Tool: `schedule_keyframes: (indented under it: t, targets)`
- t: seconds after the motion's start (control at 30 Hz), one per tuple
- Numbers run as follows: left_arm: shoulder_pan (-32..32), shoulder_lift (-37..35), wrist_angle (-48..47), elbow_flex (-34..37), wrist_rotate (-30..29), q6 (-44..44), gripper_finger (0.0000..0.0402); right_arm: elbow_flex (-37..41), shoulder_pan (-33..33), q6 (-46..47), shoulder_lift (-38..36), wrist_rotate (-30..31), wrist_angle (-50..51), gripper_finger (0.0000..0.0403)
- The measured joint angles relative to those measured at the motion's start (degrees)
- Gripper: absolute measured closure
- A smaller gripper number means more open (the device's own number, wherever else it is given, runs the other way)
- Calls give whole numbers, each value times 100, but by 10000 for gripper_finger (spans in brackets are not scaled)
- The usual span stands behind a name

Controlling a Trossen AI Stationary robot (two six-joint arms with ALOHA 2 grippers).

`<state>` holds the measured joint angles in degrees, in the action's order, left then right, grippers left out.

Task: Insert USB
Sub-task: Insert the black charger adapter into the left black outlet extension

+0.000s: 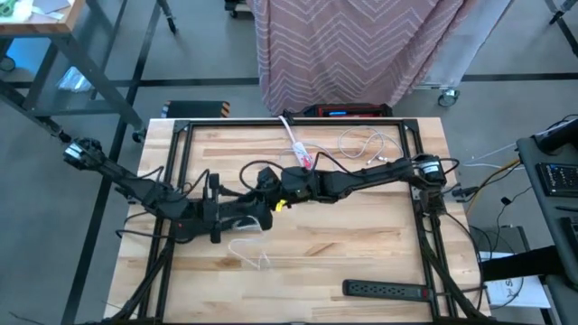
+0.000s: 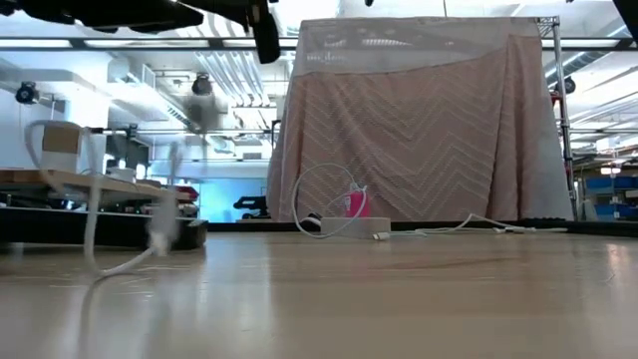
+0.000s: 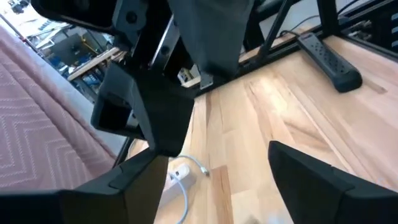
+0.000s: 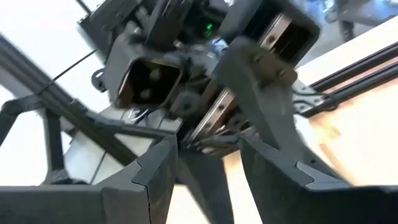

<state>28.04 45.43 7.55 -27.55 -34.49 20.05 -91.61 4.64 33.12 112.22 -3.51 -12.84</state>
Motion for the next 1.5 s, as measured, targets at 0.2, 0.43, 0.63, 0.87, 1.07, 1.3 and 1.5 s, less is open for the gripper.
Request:
schedule_keyframes:
  t: [0.2, 0.43, 0.63, 0.87, 1.07, 1.3, 1.5]
  targets:
    - [-7, 199, -70, 0, -81, -244, 175, -2, 22, -404, -18, -50, 306, 233]
    - [-7, 385, -889, 0, -90, -1286, 206, -3, 62, -1818, -345, 734, 3335, 233]
    - [-7, 630, -1023, 28, -48, -1846, 221, -2, 333, -2850, -407, 1939, 6733, 228]
    - [-7, 963, -955, 28, -45, -2057, 221, 43, 507, -3155, -375, 1244, 8817, 209]
    - [-6, 1222, -843, 28, -2, -2296, 222, 562, 702, -3602, -380, 886, 8677, 195]
    - [-5, 1409, -704, 28, 253, -2423, 230, 1325, 693, -3621, -372, 803, 7818, 170]
    - [-5, 1409, -713, 28, 255, -2582, 231, 1684, 664, -3918, -334, 802, 7380, 151]
